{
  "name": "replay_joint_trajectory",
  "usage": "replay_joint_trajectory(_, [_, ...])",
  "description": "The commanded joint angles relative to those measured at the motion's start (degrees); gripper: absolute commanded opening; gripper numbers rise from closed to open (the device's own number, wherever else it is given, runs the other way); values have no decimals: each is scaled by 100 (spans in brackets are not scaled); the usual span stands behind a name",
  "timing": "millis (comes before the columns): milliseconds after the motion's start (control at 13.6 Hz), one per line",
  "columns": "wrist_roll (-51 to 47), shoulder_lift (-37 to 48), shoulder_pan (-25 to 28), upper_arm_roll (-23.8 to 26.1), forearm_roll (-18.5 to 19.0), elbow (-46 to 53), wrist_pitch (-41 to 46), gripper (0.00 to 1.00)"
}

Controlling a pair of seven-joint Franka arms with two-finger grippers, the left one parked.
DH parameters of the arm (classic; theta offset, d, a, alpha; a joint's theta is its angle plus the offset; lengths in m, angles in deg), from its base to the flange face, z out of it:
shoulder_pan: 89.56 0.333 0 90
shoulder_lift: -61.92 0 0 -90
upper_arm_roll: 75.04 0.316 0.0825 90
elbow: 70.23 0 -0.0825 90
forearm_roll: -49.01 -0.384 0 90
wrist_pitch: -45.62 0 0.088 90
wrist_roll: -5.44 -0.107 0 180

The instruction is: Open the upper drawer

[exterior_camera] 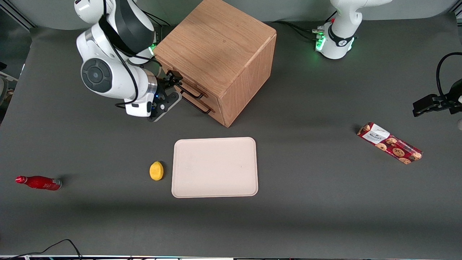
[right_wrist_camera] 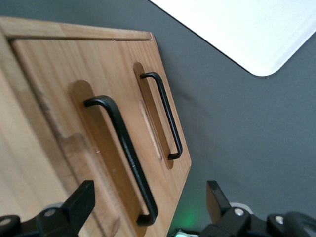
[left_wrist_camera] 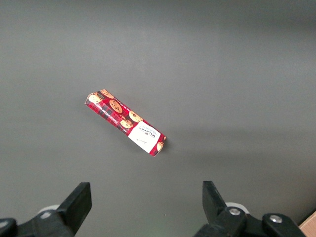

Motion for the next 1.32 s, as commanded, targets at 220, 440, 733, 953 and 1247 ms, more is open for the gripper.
replay_joint_trajectory(220, [279, 49, 10, 41, -215, -667, -593, 100])
replay_joint_trajectory(440, [350, 40, 10, 94, -251, -800, -735, 100])
replay_joint_trajectory(733, [358, 31, 10, 164, -348, -906, -753, 100])
replay_joint_trajectory(953, [402, -65, 10, 173, -348, -932, -762, 100])
replay_joint_trajectory(1247, [596, -179, -8, 173, -356, -985, -858, 100])
